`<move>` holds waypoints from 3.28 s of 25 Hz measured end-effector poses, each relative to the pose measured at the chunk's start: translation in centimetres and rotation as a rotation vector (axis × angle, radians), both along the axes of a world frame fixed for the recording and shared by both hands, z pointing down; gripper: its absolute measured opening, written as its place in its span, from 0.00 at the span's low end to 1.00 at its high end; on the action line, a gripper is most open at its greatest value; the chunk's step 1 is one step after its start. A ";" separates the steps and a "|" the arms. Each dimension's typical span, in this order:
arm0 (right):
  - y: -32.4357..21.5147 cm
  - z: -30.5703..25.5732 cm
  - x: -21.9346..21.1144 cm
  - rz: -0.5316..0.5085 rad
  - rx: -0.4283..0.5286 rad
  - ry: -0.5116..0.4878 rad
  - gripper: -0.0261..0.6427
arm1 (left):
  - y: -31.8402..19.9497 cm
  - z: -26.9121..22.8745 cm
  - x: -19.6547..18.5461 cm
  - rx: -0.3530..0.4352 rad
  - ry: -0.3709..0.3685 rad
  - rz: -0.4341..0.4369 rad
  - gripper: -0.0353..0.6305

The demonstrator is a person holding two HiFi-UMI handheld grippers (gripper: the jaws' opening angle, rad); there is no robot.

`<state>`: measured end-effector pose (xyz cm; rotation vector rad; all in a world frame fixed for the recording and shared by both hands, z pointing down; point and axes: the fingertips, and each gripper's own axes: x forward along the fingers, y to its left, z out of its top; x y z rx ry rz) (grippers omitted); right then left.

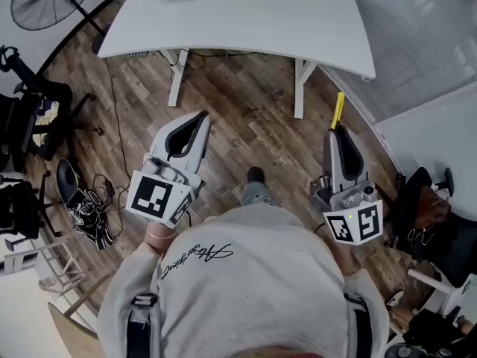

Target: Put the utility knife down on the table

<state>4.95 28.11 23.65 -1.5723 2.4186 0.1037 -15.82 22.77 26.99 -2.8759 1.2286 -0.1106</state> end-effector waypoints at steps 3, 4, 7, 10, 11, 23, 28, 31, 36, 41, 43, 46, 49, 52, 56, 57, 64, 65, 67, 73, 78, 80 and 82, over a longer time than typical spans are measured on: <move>-2.8 -0.5 1.0 -0.015 0.006 0.000 0.14 | -2.7 -0.6 1.3 0.008 0.005 -0.007 0.03; -3.7 -0.7 1.3 -0.020 0.006 0.003 0.14 | -3.5 -0.7 1.7 0.009 0.006 -0.009 0.03; -6.1 -1.0 2.7 -0.028 0.004 0.008 0.14 | -5.9 -1.3 3.1 0.014 0.006 -0.015 0.03; -8.5 -1.0 4.2 -0.032 0.000 0.001 0.14 | -8.3 -1.6 4.3 0.020 0.005 -0.025 0.03; -9.1 -1.0 4.6 -0.034 -0.002 0.000 0.14 | -9.0 -1.7 4.8 0.021 0.003 -0.026 0.03; -14.5 -1.0 6.0 -0.053 -0.013 0.003 0.14 | -14.0 -1.7 6.3 0.009 -0.009 -0.033 0.03; -15.1 -0.8 5.7 -0.039 -0.014 -0.009 0.14 | -15.1 -1.9 6.2 0.018 -0.012 -0.024 0.03; -15.2 -0.7 5.7 -0.037 -0.017 -0.015 0.14 | -15.2 -2.0 6.1 0.020 -0.012 -0.024 0.03; -15.3 -0.7 5.6 -0.041 -0.012 -0.014 0.14 | -15.2 -1.8 5.8 0.017 -0.014 -0.033 0.03; -15.5 -0.7 5.8 -0.045 -0.011 -0.015 0.14 | -15.4 -1.9 5.9 0.019 -0.017 -0.040 0.03; -15.7 -0.6 6.2 -0.051 -0.014 -0.015 0.14 | -15.6 -1.8 6.2 0.020 -0.015 -0.048 0.03; -16.2 -0.2 6.7 -0.063 -0.018 -0.016 0.14 | -16.0 -1.5 6.7 0.018 -0.014 -0.061 0.03; -16.3 0.3 7.3 -0.077 -0.026 -0.020 0.14 | -15.9 -0.8 7.2 0.009 -0.016 -0.074 0.03; -16.6 1.0 7.9 -0.092 -0.041 -0.017 0.14 | -15.8 -0.3 7.7 -0.004 -0.013 -0.090 0.03; -17.7 1.6 8.0 -0.091 -0.052 -0.016 0.14 | -16.6 0.5 7.5 -0.024 -0.013 -0.095 0.03; -18.1 1.6 7.9 -0.087 -0.048 -0.017 0.14 | -17.1 0.5 7.3 -0.021 -0.010 -0.097 0.03; -21.9 1.9 7.7 -0.070 -0.040 -0.010 0.14 | -21.7 0.9 7.3 -0.001 -0.018 -0.075 0.03; -22.7 1.8 7.8 -0.069 -0.035 -0.007 0.14 | -22.6 0.7 7.4 0.006 -0.017 -0.072 0.03; -24.5 1.6 8.0 -0.065 -0.025 -0.001 0.14 | -24.5 0.4 7.7 0.021 -0.015 -0.063 0.03; -30.3 1.0 7.6 -0.055 0.007 0.004 0.14 | -30.7 -0.3 7.5 0.049 -0.014 -0.054 0.03; -35.1 0.5 7.6 -0.044 -0.002 0.007 0.14 | -35.8 -0.9 7.8 0.042 -0.017 -0.035 0.03; -36.7 0.2 7.6 -0.037 0.002 0.008 0.14 | -37.3 -1.1 7.9 0.040 -0.016 -0.026 0.03; -38.2 0.0 7.6 -0.031 0.000 0.005 0.14 | -38.7 -1.3 7.9 0.038 -0.015 -0.021 0.03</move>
